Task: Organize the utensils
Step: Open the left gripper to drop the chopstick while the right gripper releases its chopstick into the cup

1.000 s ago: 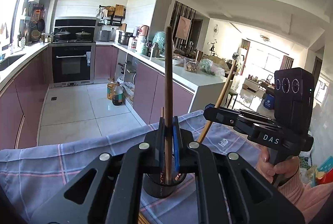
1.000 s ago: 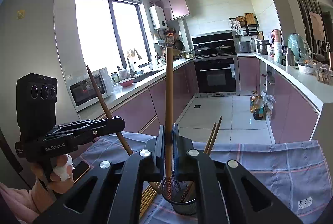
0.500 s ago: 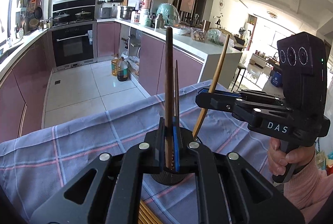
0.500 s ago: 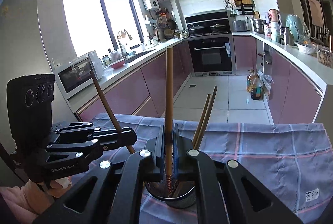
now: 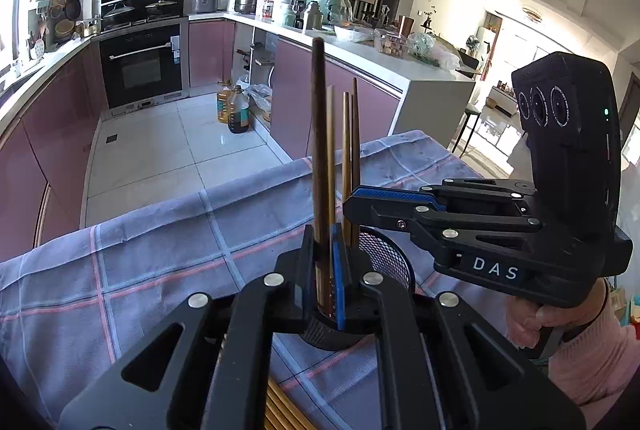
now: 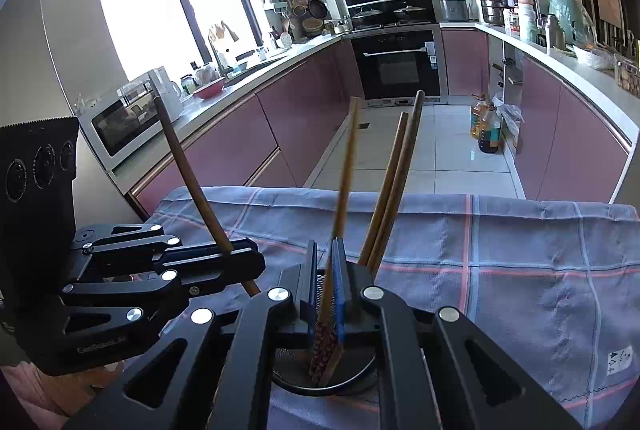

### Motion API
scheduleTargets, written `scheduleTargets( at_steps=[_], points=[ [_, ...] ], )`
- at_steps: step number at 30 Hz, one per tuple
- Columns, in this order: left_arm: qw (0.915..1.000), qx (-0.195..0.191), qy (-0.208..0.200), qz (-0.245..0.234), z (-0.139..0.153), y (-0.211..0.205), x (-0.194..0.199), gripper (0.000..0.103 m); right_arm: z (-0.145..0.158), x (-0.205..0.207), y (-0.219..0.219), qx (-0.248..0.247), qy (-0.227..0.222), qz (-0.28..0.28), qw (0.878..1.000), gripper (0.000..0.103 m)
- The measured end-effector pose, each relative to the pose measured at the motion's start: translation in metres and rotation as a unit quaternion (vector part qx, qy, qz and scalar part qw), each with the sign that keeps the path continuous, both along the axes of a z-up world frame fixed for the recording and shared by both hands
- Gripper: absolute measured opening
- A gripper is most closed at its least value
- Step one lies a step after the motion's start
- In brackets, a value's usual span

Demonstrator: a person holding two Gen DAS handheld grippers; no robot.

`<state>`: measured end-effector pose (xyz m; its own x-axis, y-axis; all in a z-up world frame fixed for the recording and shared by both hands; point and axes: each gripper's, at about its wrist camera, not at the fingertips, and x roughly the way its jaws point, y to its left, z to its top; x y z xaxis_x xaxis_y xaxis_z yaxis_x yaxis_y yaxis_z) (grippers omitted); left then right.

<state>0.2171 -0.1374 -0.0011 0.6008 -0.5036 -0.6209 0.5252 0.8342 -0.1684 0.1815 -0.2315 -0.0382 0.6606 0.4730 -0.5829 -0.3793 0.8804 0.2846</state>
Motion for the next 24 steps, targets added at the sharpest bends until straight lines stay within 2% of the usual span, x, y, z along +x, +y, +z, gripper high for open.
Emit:
scheduleTargets(
  at_steps=[6,9,13,16,21,23,24],
  points=[
    [0.9999,-0.006,-0.001,0.013,-0.006,0.01,-0.001,0.008,0.002,-0.004,-0.003,0.004,-0.007,-0.003,1.0,0.008],
    [0.9994,-0.012,-0.012,0.029,-0.005,0.022,-0.01,0.008,0.007,-0.013,-0.004,0.003,-0.02,-0.003,1.0,0.015],
    [0.9977,-0.015,-0.039,0.053,-0.006,0.045,-0.03,0.016,0.015,-0.036,0.0,0.0,-0.046,0.015,0.999,0.03],
    [0.9957,0.0,-0.055,0.074,-0.011,0.059,-0.048,0.03,0.015,-0.057,0.007,-0.002,-0.06,0.043,0.997,0.039],
    [0.9929,0.022,-0.041,0.11,-0.035,0.078,-0.069,0.038,-0.004,-0.08,0.022,0.001,-0.041,0.083,0.996,0.044],
    [0.9914,0.031,-0.033,0.123,-0.046,0.085,-0.077,0.047,-0.017,-0.084,0.03,-0.002,-0.026,0.092,0.995,0.045],
    [0.9907,0.035,-0.031,0.128,-0.05,0.088,-0.08,0.048,-0.023,-0.086,0.034,-0.001,-0.016,0.095,0.995,0.046]
  ],
)
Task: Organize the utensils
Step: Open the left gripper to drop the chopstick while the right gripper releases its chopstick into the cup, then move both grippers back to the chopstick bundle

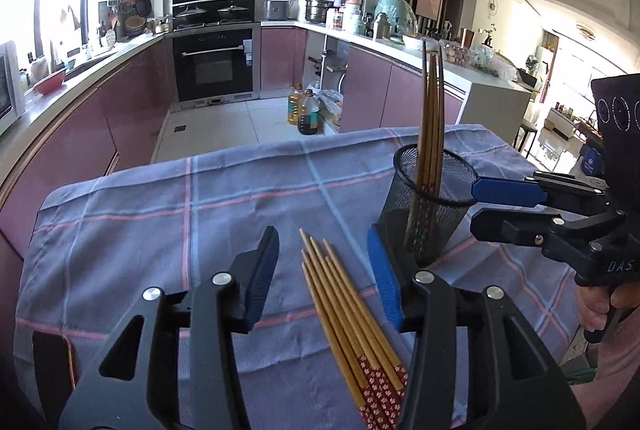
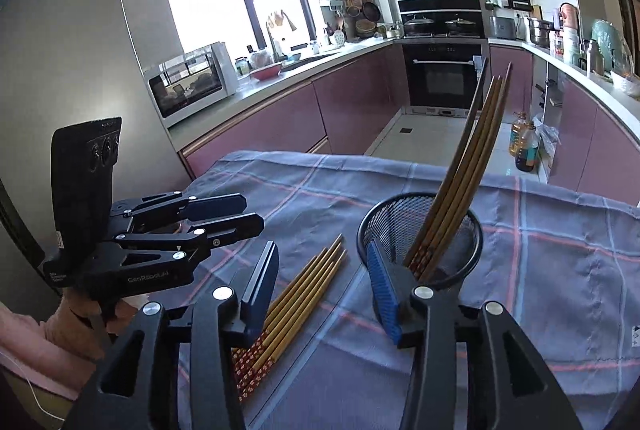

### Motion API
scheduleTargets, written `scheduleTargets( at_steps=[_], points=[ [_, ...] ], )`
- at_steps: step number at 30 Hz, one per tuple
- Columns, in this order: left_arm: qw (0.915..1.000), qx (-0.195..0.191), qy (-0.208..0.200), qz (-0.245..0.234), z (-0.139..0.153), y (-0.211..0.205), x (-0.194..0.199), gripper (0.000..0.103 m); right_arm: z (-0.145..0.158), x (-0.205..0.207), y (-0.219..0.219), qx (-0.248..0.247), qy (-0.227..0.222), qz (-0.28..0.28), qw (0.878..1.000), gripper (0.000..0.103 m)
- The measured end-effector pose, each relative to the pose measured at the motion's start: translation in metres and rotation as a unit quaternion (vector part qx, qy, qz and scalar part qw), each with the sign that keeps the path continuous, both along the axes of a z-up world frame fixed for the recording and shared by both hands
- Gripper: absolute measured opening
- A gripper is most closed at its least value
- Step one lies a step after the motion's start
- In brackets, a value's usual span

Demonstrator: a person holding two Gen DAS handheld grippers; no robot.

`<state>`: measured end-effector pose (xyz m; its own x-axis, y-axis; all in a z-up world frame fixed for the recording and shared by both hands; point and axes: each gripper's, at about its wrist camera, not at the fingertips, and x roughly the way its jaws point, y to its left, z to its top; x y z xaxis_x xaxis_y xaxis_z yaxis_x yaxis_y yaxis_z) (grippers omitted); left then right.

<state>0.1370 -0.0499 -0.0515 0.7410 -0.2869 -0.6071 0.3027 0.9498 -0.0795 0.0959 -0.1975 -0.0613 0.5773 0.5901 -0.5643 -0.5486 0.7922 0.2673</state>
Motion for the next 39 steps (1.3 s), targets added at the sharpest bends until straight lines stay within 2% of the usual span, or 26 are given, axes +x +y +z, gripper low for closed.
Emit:
scheduleTargets(
  at_steps=[4,7,17,32,39],
  points=[
    [0.9993,0.027,0.013,0.02,-0.021,0.004,-0.012,0.057,-0.028,-0.001,0.014,-0.007,0.041,0.008,0.999,0.046],
    [0.9986,0.035,0.025,0.029,-0.035,0.007,-0.019,0.059,-0.045,-0.003,0.026,-0.017,0.062,0.012,0.998,0.046],
    [0.997,0.045,0.053,0.033,-0.056,0.005,-0.027,0.059,-0.067,-0.004,0.041,-0.042,0.096,0.004,0.995,0.046],
    [0.9935,0.061,0.091,0.03,-0.082,0.005,-0.024,0.059,-0.078,-0.002,0.055,-0.078,0.1,-0.005,0.992,0.04],
    [0.9934,0.061,0.095,0.023,-0.086,0.003,-0.023,0.059,-0.079,-0.001,0.059,-0.092,0.097,-0.006,0.991,0.037]
  ],
)
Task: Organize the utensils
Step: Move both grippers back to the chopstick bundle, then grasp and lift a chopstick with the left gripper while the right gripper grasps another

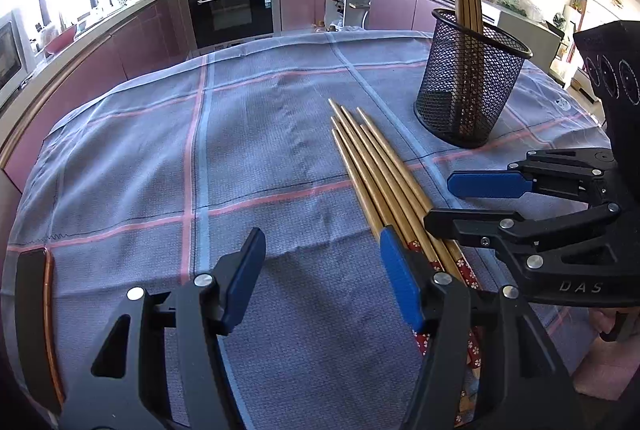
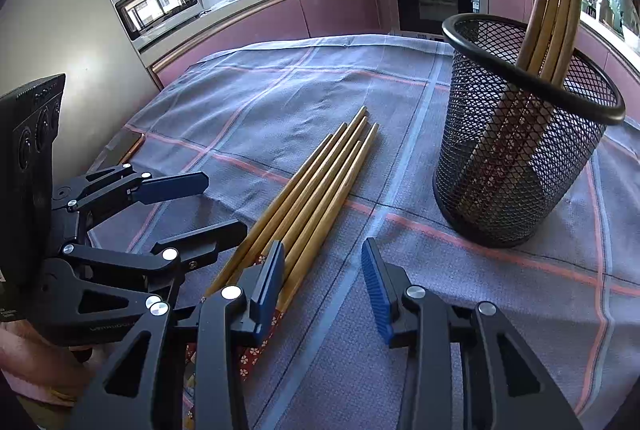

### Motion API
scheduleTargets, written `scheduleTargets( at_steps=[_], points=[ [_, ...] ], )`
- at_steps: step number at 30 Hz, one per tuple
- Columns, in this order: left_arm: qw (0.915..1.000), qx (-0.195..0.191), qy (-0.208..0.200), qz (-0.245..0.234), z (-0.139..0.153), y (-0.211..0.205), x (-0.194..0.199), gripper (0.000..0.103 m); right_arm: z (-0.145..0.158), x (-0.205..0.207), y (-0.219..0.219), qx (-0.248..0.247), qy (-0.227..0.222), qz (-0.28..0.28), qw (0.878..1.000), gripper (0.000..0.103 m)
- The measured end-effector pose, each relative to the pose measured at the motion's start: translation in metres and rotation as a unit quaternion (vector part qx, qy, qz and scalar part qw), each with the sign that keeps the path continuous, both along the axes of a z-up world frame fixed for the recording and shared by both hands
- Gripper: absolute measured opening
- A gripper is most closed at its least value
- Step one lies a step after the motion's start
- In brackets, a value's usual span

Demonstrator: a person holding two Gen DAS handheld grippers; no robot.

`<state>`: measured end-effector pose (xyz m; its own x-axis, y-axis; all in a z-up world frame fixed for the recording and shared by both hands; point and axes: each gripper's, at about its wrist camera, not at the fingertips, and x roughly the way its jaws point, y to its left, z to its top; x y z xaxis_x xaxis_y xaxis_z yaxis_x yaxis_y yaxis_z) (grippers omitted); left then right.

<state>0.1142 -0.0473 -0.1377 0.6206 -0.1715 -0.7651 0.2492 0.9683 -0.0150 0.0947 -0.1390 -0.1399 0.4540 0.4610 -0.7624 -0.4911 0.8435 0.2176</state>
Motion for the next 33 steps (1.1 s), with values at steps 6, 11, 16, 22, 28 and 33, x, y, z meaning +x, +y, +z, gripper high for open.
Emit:
scheduleTargets(
  at_steps=[6,11,16,22,28,33],
  points=[
    [1.0,-0.002,0.003,-0.005,-0.001,-0.002,0.003,0.059,-0.001,0.003,-0.003,-0.003,0.007,-0.005,1.0,0.03],
    [1.0,0.001,0.004,-0.007,-0.001,-0.005,0.004,0.059,-0.001,0.004,-0.005,-0.003,0.01,-0.007,1.0,0.028],
    [0.9999,0.002,0.006,-0.011,-0.002,-0.007,0.006,0.059,-0.002,0.006,-0.005,-0.006,0.009,-0.013,1.0,0.026],
    [0.9998,0.002,0.016,-0.013,-0.005,-0.007,0.01,0.05,-0.002,0.007,-0.004,-0.007,0.007,-0.014,1.0,0.026],
    [0.9997,0.008,0.017,-0.013,-0.006,-0.008,0.014,0.045,-0.003,0.01,-0.005,-0.004,0.008,-0.017,1.0,0.023],
    [0.9997,0.001,0.02,-0.012,-0.006,-0.008,0.021,0.027,-0.004,0.017,-0.006,0.006,0.01,-0.029,1.0,0.017]
  ],
)
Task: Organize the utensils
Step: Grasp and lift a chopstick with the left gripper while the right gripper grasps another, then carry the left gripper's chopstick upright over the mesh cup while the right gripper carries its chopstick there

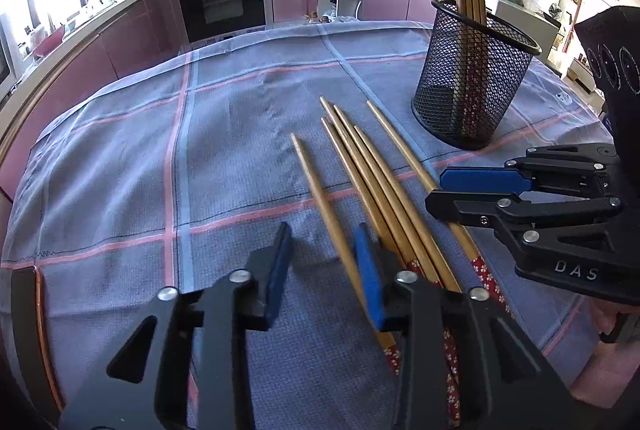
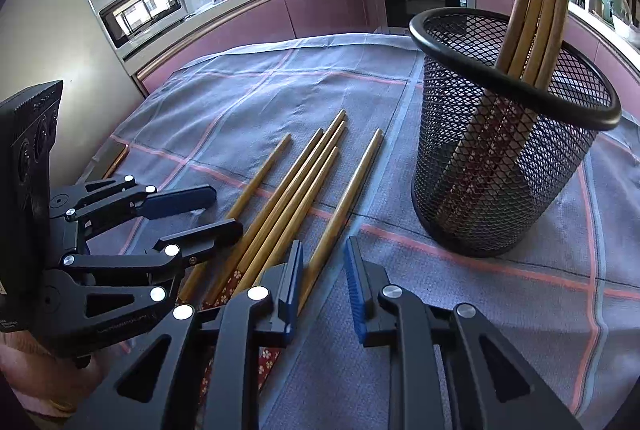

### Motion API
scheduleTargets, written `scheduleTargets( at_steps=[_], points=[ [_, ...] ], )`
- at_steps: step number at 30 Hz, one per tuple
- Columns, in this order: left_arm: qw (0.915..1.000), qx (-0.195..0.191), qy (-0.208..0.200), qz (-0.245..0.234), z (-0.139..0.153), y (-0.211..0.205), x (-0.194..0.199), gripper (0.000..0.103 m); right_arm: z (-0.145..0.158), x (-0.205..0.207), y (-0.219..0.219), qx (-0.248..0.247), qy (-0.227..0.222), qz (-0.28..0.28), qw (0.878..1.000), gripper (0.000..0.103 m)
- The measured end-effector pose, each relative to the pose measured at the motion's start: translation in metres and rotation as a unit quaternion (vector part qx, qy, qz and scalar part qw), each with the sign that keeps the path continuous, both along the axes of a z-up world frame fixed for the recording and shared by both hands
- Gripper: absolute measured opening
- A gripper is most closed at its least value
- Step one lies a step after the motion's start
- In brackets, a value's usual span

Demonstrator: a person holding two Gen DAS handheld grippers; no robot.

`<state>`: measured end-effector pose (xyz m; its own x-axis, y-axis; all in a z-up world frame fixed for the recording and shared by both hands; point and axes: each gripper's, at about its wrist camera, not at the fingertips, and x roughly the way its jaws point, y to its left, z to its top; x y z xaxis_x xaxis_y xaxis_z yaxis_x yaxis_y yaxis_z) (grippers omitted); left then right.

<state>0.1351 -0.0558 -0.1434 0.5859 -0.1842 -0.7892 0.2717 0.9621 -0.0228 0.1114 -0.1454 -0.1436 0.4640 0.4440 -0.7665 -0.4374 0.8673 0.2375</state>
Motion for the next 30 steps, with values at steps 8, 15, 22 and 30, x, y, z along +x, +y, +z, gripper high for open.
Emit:
scheduleTargets(
  at_steps=[8,15,22,30],
  points=[
    [0.9996,-0.025,0.009,0.011,0.001,0.001,0.004,0.008,-0.002,0.003,-0.016,0.039,0.019,-0.018,0.999,0.006],
    [0.9991,-0.04,0.001,0.016,0.011,0.007,-0.001,0.008,0.006,-0.002,-0.025,0.056,0.013,-0.018,0.998,0.006],
    [0.9971,-0.074,-0.017,-0.005,0.036,0.009,-0.008,0.008,0.026,-0.013,-0.035,0.086,-0.015,-0.003,0.996,0.006],
    [0.9903,-0.123,-0.05,-0.039,0.079,0.013,-0.016,0.008,0.06,-0.02,-0.057,0.122,-0.056,-0.01,0.991,0.006]
  ],
)
